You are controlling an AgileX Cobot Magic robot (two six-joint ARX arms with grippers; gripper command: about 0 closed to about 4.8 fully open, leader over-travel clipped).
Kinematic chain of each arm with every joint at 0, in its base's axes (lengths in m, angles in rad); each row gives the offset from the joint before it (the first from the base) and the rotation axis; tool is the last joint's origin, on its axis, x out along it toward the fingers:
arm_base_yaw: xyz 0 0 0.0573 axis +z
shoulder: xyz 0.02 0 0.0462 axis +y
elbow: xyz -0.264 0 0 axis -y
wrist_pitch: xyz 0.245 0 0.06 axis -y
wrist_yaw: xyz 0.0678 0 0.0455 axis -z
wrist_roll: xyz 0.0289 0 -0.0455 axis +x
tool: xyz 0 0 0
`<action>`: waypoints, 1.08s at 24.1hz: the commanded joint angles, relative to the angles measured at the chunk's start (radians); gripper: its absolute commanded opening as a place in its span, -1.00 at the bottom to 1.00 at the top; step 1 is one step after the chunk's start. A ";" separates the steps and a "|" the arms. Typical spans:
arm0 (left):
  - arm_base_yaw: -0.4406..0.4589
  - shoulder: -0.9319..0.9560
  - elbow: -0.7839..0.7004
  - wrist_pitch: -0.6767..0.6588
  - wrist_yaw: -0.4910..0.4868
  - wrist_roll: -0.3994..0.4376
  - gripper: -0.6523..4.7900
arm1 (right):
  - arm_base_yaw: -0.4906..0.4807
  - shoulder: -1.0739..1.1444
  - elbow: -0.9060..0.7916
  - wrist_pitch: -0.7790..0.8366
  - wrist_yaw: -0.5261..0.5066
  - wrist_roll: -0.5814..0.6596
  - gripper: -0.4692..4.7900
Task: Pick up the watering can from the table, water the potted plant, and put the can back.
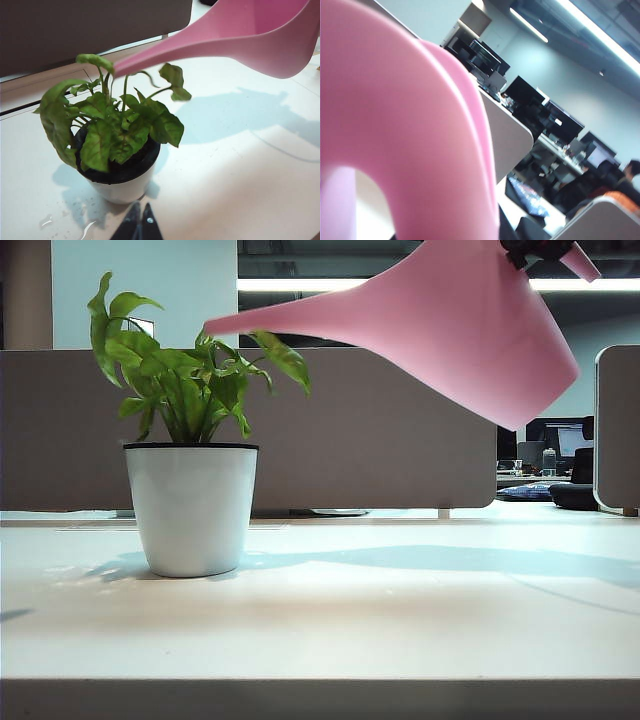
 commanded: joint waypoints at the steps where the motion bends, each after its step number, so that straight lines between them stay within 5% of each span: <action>1: 0.002 -0.003 0.006 0.006 0.007 0.000 -0.78 | -0.046 -0.015 0.006 0.087 0.016 0.203 -0.66; 10: 0.002 -0.002 0.006 0.007 0.006 0.000 -0.78 | -0.117 0.012 -0.044 0.071 0.008 0.525 -0.66; 16: 0.002 -0.002 0.006 0.006 0.006 0.000 -0.78 | -0.117 0.107 -0.108 0.198 0.005 0.732 -0.66; 26: 0.002 -0.002 0.006 0.006 0.006 0.000 -0.78 | -0.117 0.220 -0.115 0.333 -0.032 0.774 -0.67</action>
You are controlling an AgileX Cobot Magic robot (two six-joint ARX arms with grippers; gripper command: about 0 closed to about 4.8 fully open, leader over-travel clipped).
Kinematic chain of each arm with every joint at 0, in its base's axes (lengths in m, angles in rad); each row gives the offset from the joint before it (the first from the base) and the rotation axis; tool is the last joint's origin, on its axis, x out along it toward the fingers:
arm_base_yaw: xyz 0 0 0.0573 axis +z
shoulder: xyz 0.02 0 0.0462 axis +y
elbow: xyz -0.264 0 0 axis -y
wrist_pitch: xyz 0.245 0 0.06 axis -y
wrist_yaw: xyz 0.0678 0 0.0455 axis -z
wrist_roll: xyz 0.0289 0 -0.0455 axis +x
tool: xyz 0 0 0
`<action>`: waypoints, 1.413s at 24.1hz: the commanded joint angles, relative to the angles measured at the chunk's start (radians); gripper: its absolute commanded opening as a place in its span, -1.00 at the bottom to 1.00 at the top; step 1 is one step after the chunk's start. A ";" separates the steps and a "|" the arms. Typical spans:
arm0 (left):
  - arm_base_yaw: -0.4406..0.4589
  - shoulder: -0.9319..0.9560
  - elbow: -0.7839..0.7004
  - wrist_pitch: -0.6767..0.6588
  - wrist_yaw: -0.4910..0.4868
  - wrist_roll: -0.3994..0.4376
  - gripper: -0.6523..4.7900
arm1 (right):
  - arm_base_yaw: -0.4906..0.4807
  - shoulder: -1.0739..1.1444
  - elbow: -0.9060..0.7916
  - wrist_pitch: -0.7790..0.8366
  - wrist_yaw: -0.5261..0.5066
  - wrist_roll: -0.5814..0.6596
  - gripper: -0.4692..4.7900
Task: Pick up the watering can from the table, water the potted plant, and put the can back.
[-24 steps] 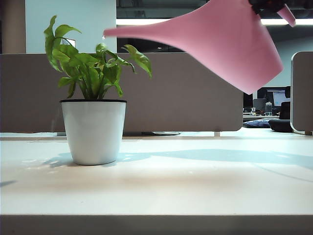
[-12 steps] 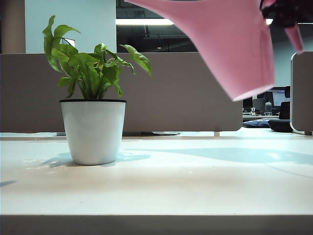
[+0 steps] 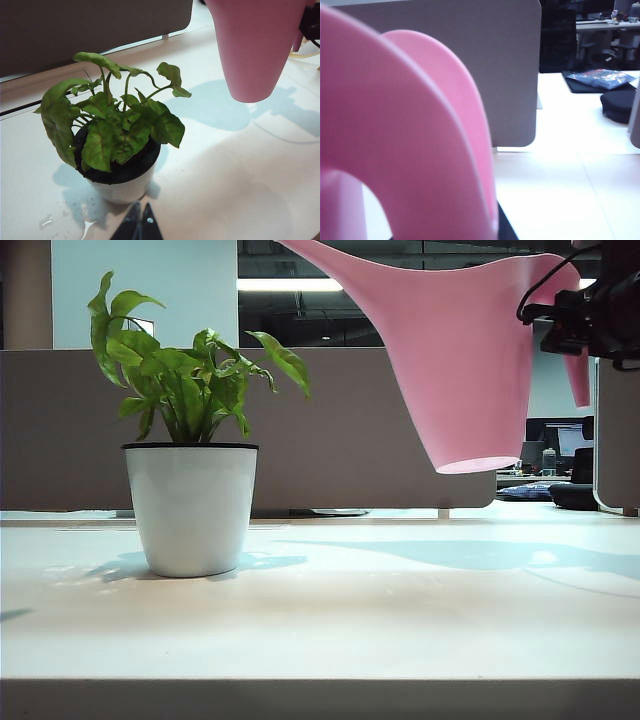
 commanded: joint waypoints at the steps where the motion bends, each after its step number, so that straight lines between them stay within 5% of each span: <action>1: 0.002 -0.002 0.006 0.006 0.006 0.000 -0.78 | 0.000 0.039 0.014 0.161 -0.020 0.041 -0.67; 30: 0.002 -0.002 0.005 0.006 0.003 0.049 -0.78 | 0.004 0.420 -0.064 0.563 -0.064 0.078 -0.67; 34: 0.002 -0.002 0.005 0.005 0.003 0.049 -0.78 | 0.003 0.419 -0.101 0.581 -0.064 0.074 -0.50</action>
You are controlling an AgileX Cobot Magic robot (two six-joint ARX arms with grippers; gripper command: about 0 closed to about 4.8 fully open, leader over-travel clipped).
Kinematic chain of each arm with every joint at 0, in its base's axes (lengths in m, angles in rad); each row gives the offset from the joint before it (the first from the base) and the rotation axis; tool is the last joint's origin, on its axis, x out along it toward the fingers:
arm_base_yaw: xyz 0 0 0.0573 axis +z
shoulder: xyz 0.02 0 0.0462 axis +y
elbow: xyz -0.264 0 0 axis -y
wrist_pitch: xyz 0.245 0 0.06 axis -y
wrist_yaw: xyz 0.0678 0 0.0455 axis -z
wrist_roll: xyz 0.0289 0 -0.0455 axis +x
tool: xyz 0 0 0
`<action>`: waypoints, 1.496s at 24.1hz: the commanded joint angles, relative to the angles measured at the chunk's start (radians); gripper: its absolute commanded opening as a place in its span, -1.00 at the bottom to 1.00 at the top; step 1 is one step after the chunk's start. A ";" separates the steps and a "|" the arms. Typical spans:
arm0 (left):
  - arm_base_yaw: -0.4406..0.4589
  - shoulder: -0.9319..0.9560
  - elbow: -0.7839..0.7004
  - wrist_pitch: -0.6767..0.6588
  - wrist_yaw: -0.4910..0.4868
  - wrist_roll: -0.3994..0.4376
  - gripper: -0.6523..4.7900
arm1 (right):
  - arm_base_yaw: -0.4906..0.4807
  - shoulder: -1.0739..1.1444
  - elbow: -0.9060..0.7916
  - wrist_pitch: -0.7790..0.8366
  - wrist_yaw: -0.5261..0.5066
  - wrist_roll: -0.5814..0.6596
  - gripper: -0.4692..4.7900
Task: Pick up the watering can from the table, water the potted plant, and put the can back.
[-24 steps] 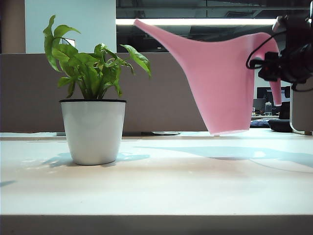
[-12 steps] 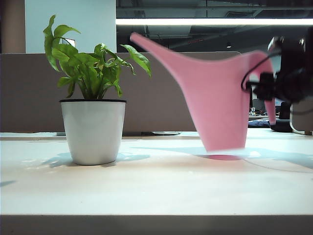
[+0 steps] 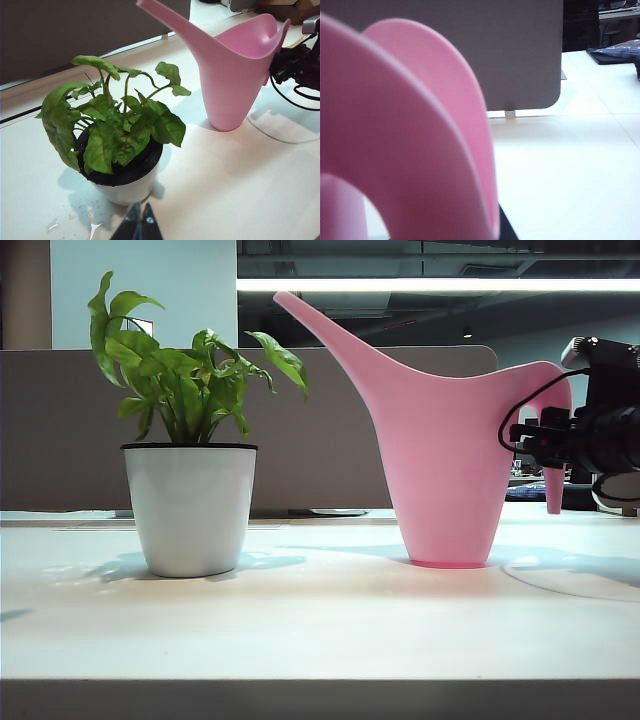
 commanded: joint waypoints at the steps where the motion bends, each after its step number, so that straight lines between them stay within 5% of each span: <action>1: 0.002 -0.002 0.005 0.005 0.004 0.005 -0.78 | 0.001 -0.013 -0.006 0.040 -0.003 0.017 -0.43; 8: 0.002 -0.002 0.005 0.004 0.005 0.002 -0.78 | 0.001 -0.014 -0.015 0.023 -0.011 0.017 -0.13; 16: 0.002 -0.002 0.005 -0.002 0.005 0.002 -0.78 | 0.001 -0.040 -0.066 0.027 -0.013 0.006 -0.13; 21: 0.002 -0.002 0.005 -0.002 0.005 0.002 -0.78 | -0.002 -0.080 -0.102 0.030 -0.014 0.002 0.21; 36: 0.002 -0.003 0.005 -0.002 0.006 -0.002 -0.78 | -0.003 -0.146 -0.108 -0.101 -0.015 0.002 0.67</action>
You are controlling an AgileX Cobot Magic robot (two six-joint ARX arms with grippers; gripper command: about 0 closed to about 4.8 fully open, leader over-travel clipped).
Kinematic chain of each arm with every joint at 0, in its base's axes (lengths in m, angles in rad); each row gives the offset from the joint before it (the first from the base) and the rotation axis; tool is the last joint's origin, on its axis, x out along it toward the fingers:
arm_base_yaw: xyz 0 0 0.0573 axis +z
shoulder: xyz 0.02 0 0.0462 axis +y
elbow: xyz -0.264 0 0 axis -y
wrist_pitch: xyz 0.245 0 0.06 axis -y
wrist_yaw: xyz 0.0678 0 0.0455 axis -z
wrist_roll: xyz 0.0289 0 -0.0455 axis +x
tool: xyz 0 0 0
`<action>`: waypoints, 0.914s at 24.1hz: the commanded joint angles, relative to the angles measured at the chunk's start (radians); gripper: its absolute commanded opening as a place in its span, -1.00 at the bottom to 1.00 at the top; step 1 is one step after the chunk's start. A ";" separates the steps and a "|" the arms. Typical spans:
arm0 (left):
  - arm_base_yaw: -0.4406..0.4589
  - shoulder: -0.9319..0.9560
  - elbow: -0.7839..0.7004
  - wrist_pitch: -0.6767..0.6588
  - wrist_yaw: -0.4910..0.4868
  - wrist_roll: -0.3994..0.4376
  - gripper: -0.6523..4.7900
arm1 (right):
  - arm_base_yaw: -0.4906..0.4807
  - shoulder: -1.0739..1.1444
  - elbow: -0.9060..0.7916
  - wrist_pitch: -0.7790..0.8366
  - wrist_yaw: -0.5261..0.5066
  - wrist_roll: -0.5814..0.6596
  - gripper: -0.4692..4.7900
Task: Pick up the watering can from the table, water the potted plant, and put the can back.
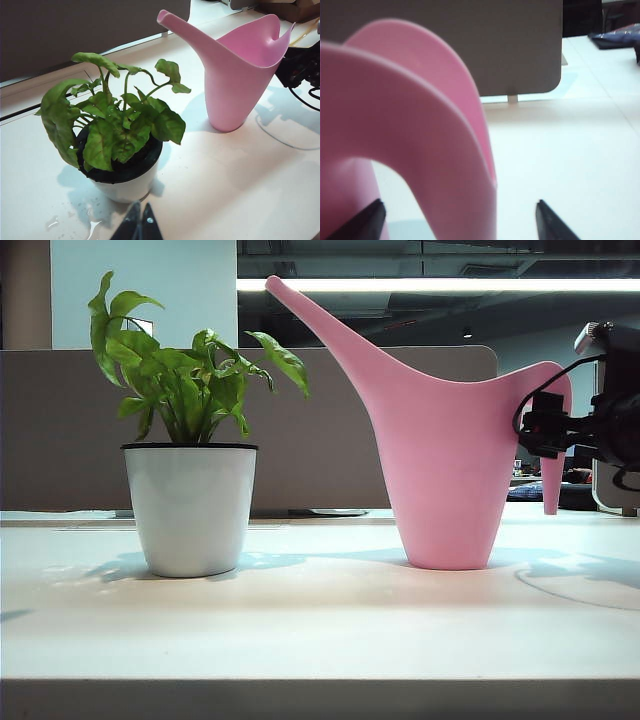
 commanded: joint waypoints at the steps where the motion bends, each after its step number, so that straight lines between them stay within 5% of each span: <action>1: 0.002 -0.003 0.005 0.006 0.006 0.000 -0.78 | 0.000 -0.010 -0.001 -0.009 -0.010 -0.001 0.67; 18: 0.002 -0.003 0.005 0.007 0.007 0.000 -0.78 | -0.001 -0.279 -0.177 -0.013 0.021 -0.074 0.65; 22: 0.002 -0.001 0.005 0.012 0.003 0.005 -0.78 | -0.001 -0.451 -0.205 -0.124 0.041 -0.074 0.16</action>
